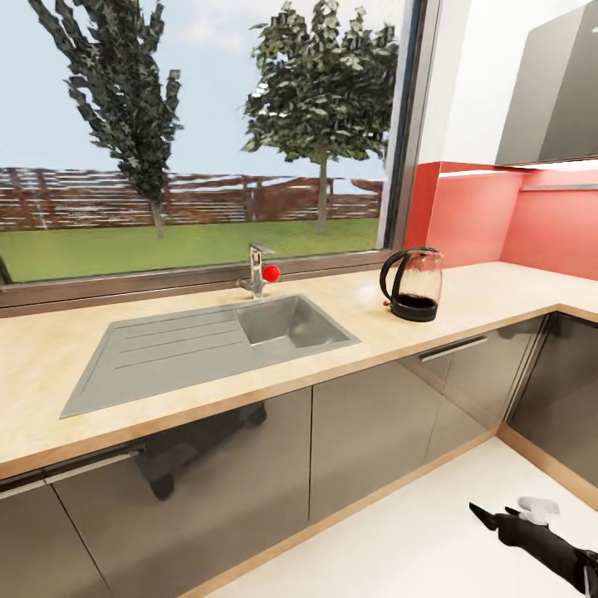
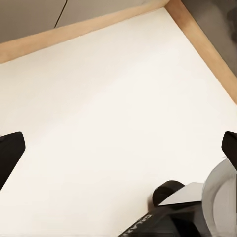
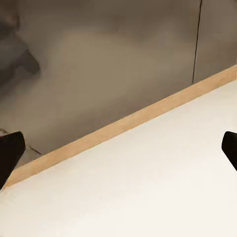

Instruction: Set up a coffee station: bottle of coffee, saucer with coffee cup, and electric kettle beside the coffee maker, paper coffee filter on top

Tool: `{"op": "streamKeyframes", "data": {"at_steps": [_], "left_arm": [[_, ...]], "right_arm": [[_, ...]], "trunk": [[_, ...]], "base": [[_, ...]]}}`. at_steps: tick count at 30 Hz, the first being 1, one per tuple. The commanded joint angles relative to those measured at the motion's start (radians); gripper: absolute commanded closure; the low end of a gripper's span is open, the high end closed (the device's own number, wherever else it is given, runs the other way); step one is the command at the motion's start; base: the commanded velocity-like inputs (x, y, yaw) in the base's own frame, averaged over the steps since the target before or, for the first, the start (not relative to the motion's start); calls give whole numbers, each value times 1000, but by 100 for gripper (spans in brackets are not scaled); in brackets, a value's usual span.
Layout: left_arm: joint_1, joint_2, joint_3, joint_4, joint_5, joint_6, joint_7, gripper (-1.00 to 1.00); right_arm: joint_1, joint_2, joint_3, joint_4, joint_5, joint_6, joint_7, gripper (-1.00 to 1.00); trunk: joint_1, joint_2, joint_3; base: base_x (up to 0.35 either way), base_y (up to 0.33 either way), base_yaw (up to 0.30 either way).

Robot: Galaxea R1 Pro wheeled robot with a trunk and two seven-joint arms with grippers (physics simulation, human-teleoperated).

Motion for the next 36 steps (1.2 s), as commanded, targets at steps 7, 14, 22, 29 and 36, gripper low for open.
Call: {"op": "streamKeyframes", "data": {"at_steps": [7, 14, 22, 29, 36], "left_arm": [[44, -1, 53, 0, 8, -4, -2, -100], [129, -3, 197, 0, 8, -4, -1, -100], [215, -11, 262, 0, 14, -6, 6, -100], [276, -48, 353, 0, 23, -9, 150, -100], [314, -74, 368, 1, 29, -10, 214, -100]], "right_arm": [[-126, 59, -5, -191, -1, 174, 143, -100], [-217, 200, 126, -538, -37, 419, 213, -100], [-257, 259, 486, -741, -213, 710, 164, -100], [-432, 357, 832, -728, -353, 841, -314, -100], [-544, 393, 1027, -361, -714, 645, -1070, -100]], "trunk": [[0, -1, -1], [0, -1, -1], [0, -1, -1], [0, -1, -1], [0, -1, -1]], "base": [[0, 0, 0], [0, 0, 0], [0, 0, 0], [0, 0, 0], [0, 0, 0]]}}
